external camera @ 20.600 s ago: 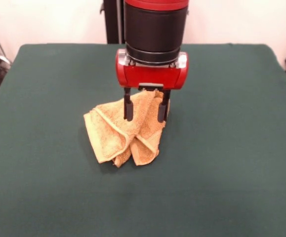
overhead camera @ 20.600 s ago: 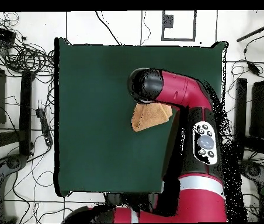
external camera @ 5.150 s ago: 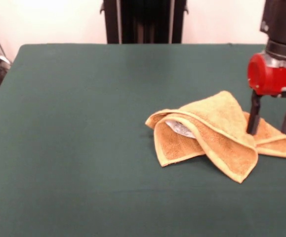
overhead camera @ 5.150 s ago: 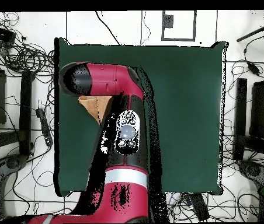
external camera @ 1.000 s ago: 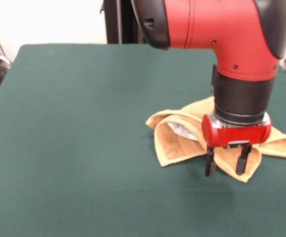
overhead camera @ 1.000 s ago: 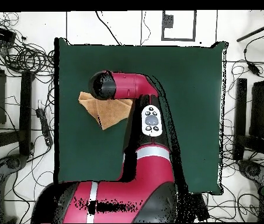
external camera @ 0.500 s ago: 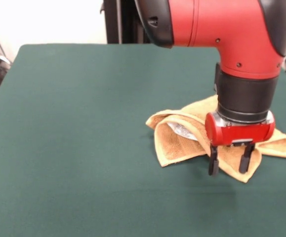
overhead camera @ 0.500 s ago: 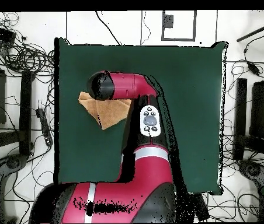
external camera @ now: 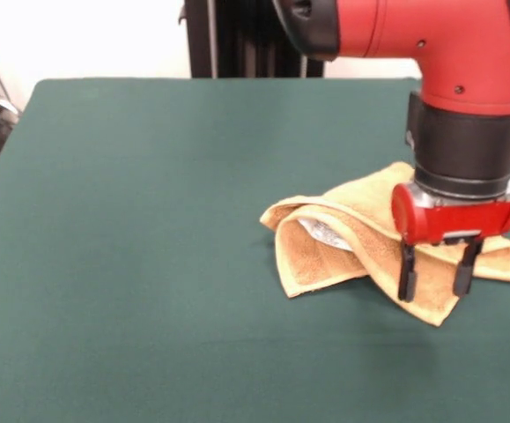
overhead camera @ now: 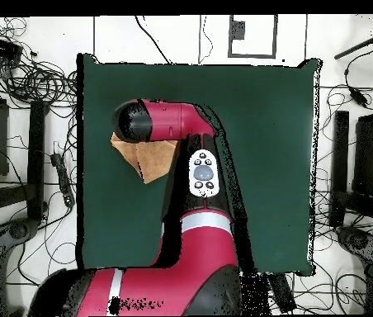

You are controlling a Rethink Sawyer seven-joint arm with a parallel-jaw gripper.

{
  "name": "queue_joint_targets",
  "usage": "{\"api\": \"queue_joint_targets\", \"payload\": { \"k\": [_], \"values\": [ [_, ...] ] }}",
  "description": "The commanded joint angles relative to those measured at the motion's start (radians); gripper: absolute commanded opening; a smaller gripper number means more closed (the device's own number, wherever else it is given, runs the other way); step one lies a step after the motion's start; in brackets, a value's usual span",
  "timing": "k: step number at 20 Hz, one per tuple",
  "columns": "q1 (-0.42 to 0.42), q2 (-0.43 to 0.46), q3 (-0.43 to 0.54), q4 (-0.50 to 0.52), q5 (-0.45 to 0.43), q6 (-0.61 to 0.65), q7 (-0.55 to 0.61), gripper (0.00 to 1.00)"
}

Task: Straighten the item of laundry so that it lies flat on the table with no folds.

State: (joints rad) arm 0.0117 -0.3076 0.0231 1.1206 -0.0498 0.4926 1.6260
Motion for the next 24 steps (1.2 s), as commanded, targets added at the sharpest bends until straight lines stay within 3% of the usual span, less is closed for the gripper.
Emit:
{"api": "queue_joint_targets", "payload": {
  "k": [1, 8, 24],
  "values": [
    [0.035, 0.010, 0.062, 0.123, -0.026, -0.013, 0.108, 1.00],
    [0.023, 0.000, 0.061, 0.172, -0.049, -0.087, 0.105, 1.00],
    [0.019, -0.002, 0.055, 0.199, -0.070, -0.127, 0.067, 1.00]
  ]
}}
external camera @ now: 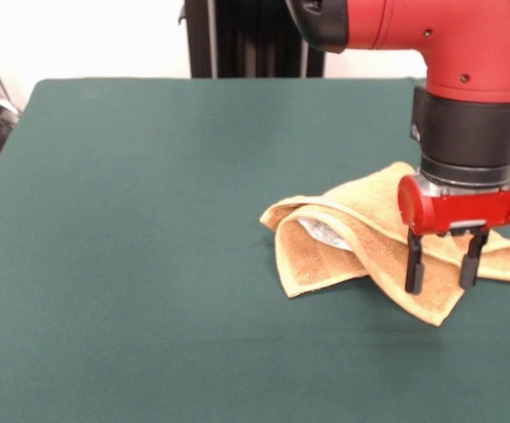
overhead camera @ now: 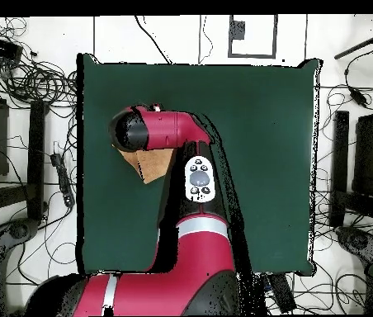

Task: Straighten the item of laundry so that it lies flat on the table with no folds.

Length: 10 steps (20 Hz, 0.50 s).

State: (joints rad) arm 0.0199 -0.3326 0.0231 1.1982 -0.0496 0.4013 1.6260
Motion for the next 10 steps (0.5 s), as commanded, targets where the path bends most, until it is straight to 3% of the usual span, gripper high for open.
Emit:
{"api": "queue_joint_targets", "payload": {
  "k": [1, 10],
  "values": [
    [0.010, 0.022, 0.054, 0.124, -0.072, -0.038, 0.067, 1.00],
    [0.013, 0.021, 0.048, 0.131, -0.074, -0.055, 0.074, 1.00]
  ]
}}
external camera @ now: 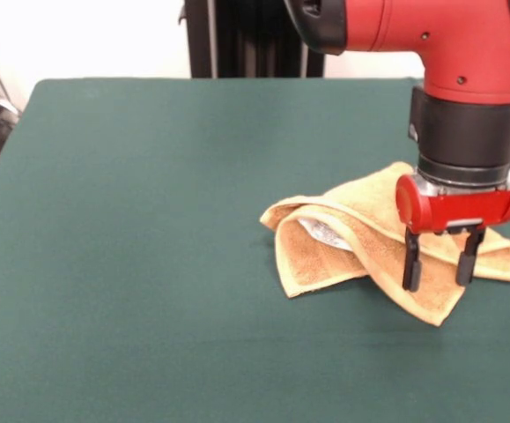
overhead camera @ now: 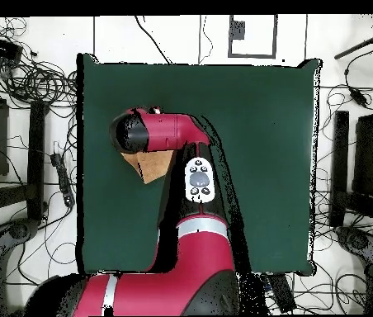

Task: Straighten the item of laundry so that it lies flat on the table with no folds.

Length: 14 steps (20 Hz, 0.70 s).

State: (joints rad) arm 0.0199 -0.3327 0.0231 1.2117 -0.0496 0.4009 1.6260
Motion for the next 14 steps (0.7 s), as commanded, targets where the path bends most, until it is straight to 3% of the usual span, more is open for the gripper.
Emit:
{"api": "queue_joint_targets", "payload": {
  "k": [1, 14],
  "values": [
    [0.012, 0.021, 0.048, 0.119, -0.074, -0.058, 0.075, 1.00],
    [0.001, 0.007, 0.061, 0.140, -0.114, -0.102, 0.097, 1.00]
  ]
}}
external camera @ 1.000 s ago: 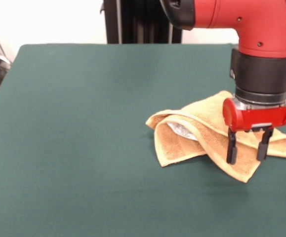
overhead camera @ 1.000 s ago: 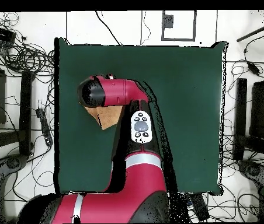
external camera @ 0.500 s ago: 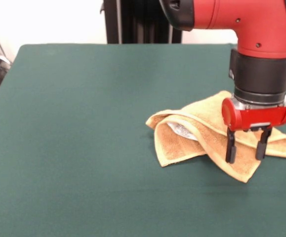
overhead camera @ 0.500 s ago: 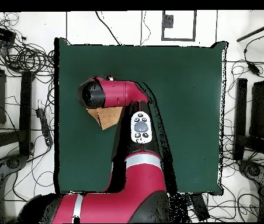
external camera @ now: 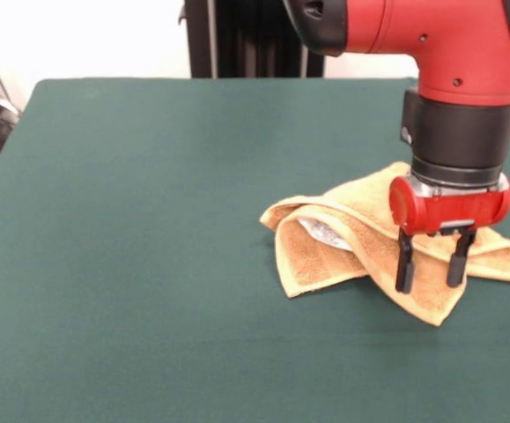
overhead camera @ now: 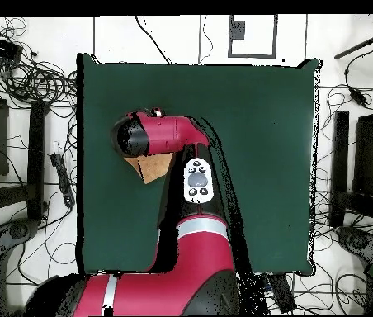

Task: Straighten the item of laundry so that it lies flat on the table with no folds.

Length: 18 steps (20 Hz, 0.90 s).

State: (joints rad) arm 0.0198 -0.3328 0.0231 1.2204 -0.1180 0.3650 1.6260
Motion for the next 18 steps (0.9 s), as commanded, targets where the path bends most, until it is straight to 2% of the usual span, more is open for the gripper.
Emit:
{"api": "queue_joint_targets", "payload": {
  "k": [1, 18],
  "values": [
    [-0.002, 0.002, 0.064, 0.140, -0.049, -0.076, 0.104, 1.00],
    [-0.015, 0.021, 0.079, 0.125, -0.098, -0.070, 0.073, 1.00]
  ]
}}
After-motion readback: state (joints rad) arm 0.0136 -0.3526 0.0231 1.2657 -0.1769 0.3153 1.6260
